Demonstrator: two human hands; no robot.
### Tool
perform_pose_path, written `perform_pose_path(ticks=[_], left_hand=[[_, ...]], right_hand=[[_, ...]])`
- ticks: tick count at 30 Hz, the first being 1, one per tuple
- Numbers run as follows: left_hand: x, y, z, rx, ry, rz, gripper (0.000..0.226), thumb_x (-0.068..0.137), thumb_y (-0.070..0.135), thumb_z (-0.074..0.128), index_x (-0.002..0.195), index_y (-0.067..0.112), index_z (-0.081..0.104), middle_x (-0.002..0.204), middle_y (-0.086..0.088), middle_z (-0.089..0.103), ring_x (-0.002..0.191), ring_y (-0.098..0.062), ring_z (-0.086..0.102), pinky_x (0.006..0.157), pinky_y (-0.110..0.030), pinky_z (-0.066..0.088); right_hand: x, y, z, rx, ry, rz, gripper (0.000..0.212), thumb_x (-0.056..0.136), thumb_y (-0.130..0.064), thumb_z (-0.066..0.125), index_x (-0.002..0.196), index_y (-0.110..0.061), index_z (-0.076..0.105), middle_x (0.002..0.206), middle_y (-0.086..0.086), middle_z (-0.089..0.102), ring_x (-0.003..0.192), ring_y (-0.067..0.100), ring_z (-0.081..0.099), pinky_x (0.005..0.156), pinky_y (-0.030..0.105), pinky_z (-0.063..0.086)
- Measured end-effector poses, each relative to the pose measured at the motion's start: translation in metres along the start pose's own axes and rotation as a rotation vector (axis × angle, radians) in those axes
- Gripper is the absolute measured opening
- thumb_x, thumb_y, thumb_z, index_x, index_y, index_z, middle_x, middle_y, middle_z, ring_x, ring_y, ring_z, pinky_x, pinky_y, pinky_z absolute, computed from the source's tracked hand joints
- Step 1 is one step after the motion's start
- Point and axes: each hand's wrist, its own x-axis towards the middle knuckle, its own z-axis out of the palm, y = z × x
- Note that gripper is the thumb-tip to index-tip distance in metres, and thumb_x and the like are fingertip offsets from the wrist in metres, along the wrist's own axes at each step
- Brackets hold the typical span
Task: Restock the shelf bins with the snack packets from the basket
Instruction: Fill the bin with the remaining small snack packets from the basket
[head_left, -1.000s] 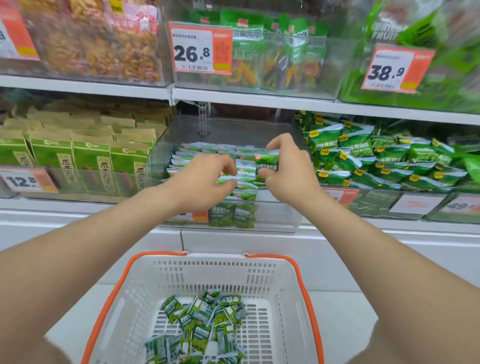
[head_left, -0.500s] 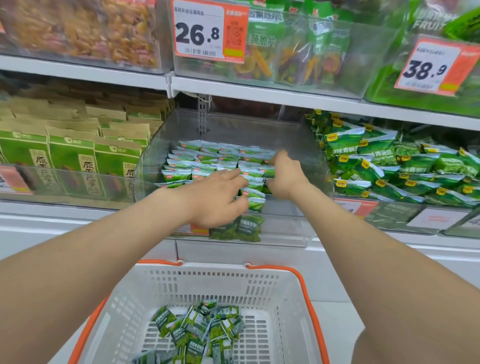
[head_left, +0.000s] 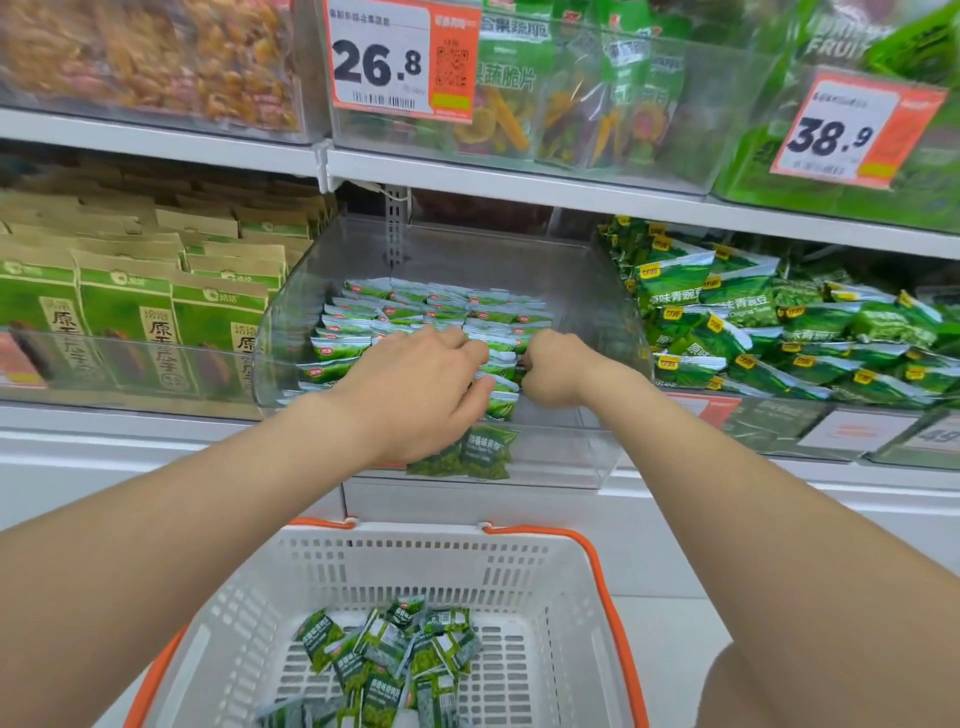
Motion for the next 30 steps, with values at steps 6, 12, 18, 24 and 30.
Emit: perform_pose_path(ticks=[6,12,18,24,30], left_hand=[[-0.023,0.033,-0.029,-0.177,0.331,-0.079,0.023,0.100,0.039,0.050,0.089,0.020,0.056,0.088,-0.001,0.054,0.080,-0.030,0.057,0.065,-0.043,0.048],[-0.064,0.065,-0.034,-0.086,-0.176,-0.167,0.034,0.088,0.051,0.055,0.070,0.022,0.049,0.066,0.003,0.042,0.079,-0.034,0.062,0.062,-0.034,0.043],[-0.095,0.094,0.057,-0.003,-0.896,0.048,0.034,0.105,0.036,0.045,0.077,0.019,0.050,0.078,-0.002,0.047,0.064,-0.021,0.044,0.064,-0.037,0.046],[-0.150,0.125,0.178,0.057,-1.113,0.229,0.014,0.102,0.008,0.051,0.090,0.009,0.058,0.081,-0.003,0.050,0.081,-0.029,0.058,0.071,-0.043,0.054],[-0.198,0.138,0.263,-0.049,-1.218,0.099,0.049,0.102,0.002,0.047,0.150,0.006,0.041,0.145,-0.021,0.045,0.092,-0.032,0.056,0.079,-0.045,0.055]], right_hand=[[-0.050,-0.008,-0.004,0.114,0.416,-0.143,0.009,0.092,-0.015,0.050,0.097,-0.011,0.057,0.086,0.015,0.060,0.090,0.042,0.056,0.076,0.042,0.050],[-0.122,-0.024,-0.004,0.012,0.390,-0.455,0.015,0.079,-0.032,0.053,0.088,-0.025,0.062,0.071,-0.004,0.062,0.078,0.029,0.063,0.072,0.040,0.057],[-0.152,-0.025,0.061,-0.357,-0.281,-0.490,0.032,0.097,-0.025,0.057,0.068,-0.017,0.045,0.074,0.004,0.048,0.078,0.032,0.059,0.054,0.029,0.037],[-0.164,-0.027,0.117,-0.544,-0.534,-0.562,0.024,0.100,-0.016,0.050,0.075,-0.014,0.048,0.082,0.004,0.053,0.074,0.026,0.057,0.059,0.032,0.044],[-0.161,-0.024,0.122,-0.516,-0.510,-0.576,0.022,0.100,-0.014,0.049,0.078,-0.014,0.049,0.080,0.004,0.052,0.062,0.022,0.045,0.056,0.034,0.041]])
